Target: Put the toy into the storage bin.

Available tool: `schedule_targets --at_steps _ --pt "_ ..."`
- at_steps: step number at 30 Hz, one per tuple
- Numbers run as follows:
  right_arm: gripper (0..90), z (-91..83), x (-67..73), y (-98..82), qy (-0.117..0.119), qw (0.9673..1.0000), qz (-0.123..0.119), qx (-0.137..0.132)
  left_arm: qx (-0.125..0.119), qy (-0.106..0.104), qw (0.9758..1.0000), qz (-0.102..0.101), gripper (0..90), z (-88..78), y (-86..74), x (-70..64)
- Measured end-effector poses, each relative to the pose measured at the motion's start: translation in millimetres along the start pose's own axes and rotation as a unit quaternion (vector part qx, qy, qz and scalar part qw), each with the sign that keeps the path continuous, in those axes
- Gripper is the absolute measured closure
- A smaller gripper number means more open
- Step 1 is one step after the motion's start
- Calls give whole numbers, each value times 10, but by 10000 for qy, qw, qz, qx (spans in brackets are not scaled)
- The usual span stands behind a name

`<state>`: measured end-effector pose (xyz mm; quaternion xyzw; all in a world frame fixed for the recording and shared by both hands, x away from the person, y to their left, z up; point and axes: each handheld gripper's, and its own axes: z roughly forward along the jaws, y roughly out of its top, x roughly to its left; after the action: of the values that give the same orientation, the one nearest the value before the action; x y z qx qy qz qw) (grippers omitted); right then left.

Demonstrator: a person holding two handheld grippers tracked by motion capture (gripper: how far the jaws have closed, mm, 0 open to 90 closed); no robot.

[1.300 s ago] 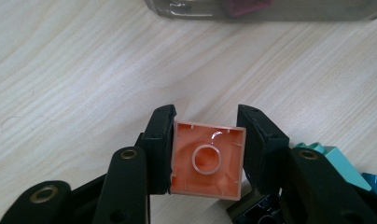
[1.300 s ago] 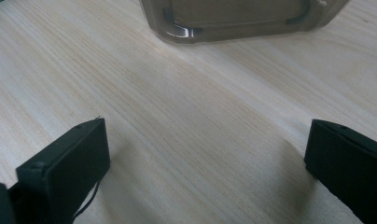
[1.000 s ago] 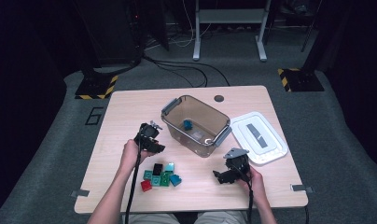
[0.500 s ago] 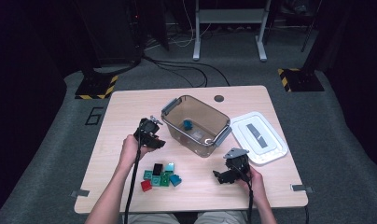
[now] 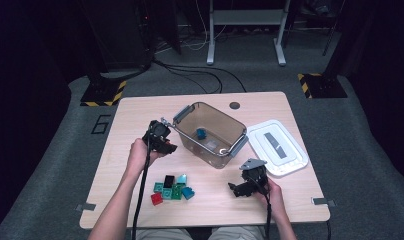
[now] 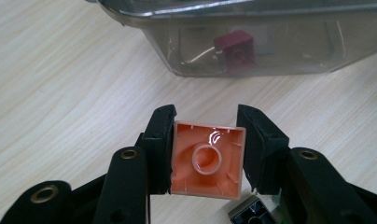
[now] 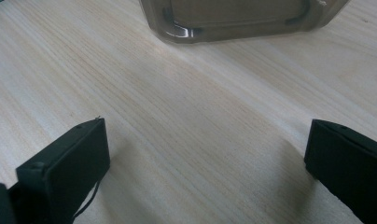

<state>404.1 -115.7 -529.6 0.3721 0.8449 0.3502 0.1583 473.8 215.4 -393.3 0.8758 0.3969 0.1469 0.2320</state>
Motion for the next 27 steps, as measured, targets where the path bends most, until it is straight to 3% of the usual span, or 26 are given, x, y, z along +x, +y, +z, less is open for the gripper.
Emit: schedule_targets --at_steps 22,27 --pt "0 0 0 0 0 10000 1 -1 -236 281 9993 -52 581 -368 239 154" --pt "0 0 0 0 0 10000 1 1 -279 339 9990 11 581 -443 322 167"
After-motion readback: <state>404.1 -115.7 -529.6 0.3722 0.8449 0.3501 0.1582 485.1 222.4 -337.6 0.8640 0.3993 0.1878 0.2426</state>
